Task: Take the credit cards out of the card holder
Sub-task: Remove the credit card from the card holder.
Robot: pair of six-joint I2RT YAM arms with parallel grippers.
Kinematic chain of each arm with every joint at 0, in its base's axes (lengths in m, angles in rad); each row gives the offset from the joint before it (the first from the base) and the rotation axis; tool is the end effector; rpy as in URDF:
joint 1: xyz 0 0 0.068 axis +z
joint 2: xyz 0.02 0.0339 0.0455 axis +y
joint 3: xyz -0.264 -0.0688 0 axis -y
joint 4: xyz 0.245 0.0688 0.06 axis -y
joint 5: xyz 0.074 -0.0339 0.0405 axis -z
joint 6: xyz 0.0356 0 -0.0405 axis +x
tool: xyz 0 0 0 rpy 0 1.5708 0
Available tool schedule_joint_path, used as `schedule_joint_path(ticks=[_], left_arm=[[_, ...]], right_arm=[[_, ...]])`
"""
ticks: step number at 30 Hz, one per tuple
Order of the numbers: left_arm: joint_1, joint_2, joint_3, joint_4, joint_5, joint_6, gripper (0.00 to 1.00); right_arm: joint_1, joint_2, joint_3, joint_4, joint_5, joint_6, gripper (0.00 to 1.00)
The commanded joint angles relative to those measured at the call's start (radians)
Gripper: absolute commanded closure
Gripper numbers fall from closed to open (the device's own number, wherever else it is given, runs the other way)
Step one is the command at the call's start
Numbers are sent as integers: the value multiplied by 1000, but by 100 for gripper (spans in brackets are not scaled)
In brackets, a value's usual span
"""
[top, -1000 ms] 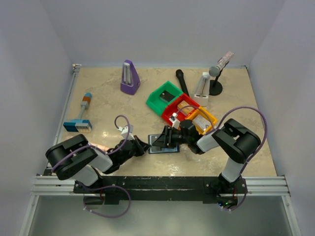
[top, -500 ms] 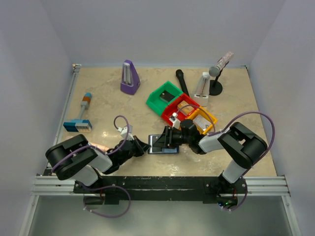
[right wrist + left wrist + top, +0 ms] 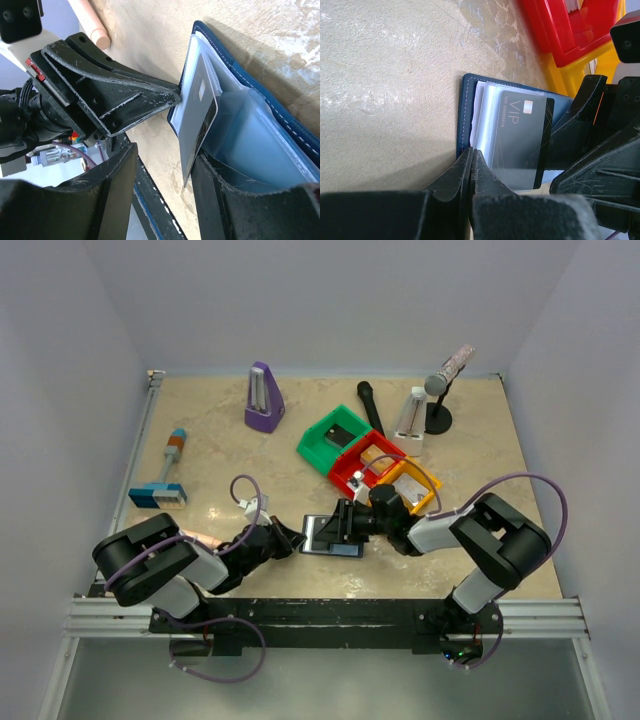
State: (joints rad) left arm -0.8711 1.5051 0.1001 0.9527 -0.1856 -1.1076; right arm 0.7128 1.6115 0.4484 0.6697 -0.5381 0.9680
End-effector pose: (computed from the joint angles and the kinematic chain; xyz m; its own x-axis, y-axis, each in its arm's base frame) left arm 0.1340 -0.1490 0.0976 -0.7028 -0.5304 -0.4740 0.0364 0.6387 -0.7686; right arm 0.1962 0.1937 0.1266 -0.9470 0.1164 -0.2994 -0.2168 0.4561 0.8631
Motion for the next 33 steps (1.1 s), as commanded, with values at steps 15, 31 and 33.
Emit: schedule_joint_path(ticks=[15,31,33], left_arm=[[3,33,-40,-158,-23,-1,100],[3,10,-62,-138,-28,-1,100],[3,7,-63,-138,-28,2,100]], right_arm=[[-22,-90,-37,-1,24,-29,54],[-30,-127,-47,-68,99,-32,71],[-30,-125,-47,-73,104,-31,74]])
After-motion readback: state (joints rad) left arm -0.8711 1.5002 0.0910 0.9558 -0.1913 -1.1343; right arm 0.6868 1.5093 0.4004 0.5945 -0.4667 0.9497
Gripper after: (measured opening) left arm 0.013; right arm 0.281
